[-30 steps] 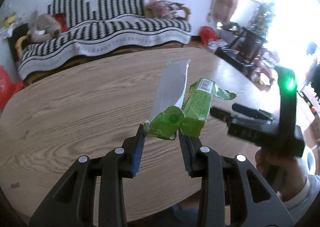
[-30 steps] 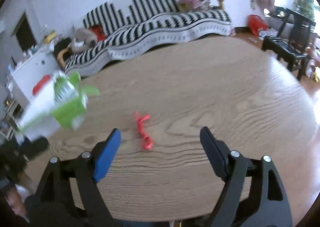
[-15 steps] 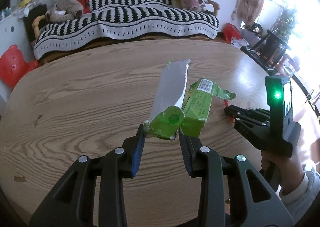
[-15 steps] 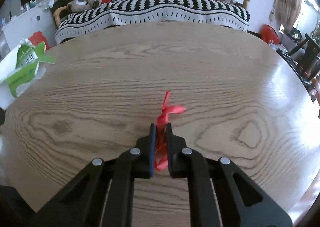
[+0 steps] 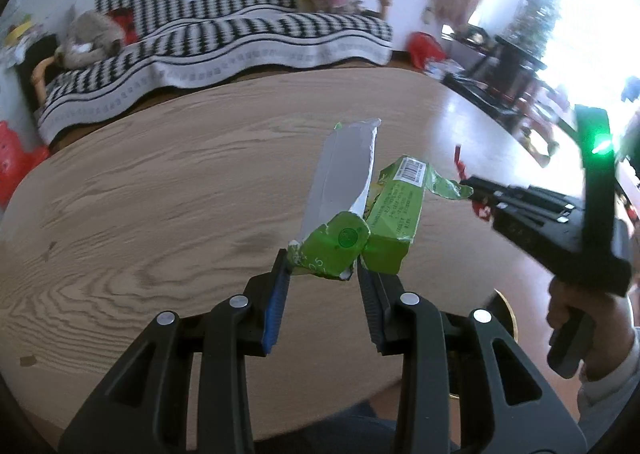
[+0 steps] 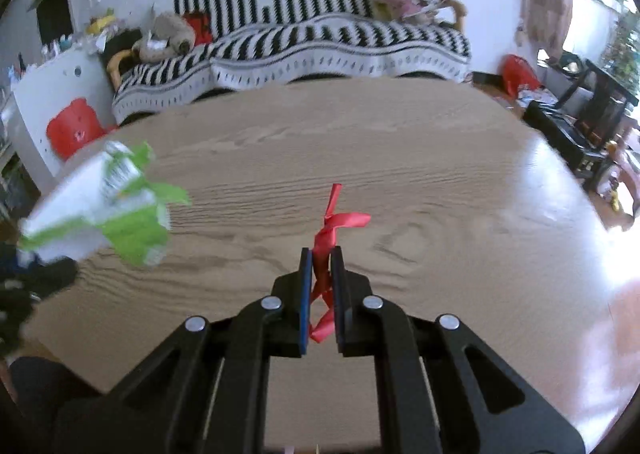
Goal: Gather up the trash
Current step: 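Lift the wrapper and ribbon and carry both toward the bin, then open both tools over the bin to drop the wrapper and ribbon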
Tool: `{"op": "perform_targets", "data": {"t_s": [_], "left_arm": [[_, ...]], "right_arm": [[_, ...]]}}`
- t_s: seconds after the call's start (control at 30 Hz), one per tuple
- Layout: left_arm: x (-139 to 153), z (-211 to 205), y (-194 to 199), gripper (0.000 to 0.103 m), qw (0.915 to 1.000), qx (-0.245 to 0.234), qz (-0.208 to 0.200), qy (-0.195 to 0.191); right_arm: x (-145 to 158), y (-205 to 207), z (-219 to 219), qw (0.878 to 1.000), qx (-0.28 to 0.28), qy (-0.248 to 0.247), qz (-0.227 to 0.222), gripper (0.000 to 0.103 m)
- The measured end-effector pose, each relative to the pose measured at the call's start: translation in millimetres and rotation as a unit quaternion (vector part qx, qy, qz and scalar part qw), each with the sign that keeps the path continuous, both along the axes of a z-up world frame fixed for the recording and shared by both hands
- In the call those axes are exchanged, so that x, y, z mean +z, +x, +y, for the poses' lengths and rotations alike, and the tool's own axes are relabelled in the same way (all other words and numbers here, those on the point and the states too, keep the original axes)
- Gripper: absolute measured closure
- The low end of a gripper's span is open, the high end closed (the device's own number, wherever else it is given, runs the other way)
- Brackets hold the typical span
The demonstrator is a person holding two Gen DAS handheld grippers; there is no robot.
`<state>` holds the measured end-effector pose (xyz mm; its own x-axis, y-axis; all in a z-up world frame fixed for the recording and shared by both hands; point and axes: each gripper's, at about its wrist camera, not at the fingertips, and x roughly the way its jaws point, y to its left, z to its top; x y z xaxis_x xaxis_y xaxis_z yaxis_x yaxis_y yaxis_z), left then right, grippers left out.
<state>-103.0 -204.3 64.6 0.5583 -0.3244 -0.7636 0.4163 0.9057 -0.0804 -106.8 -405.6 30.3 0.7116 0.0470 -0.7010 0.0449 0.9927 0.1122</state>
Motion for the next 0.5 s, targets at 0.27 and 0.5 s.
{"op": "perform_targets", "data": {"t_s": [0.27, 0.5], "left_arm": [[-2, -95, -80, 0.069, 0.9929, -0.116, 0.023, -0.004], [-120, -178, -113, 0.069, 0.9605, -0.196, 0.172, 0.098]], "right_arm": [[27, -134, -90, 0.996, -0.073, 0.048, -0.031, 0.093], [-91, -191, -148, 0.981, -0.124, 0.12, 0.089, 0.093]]}}
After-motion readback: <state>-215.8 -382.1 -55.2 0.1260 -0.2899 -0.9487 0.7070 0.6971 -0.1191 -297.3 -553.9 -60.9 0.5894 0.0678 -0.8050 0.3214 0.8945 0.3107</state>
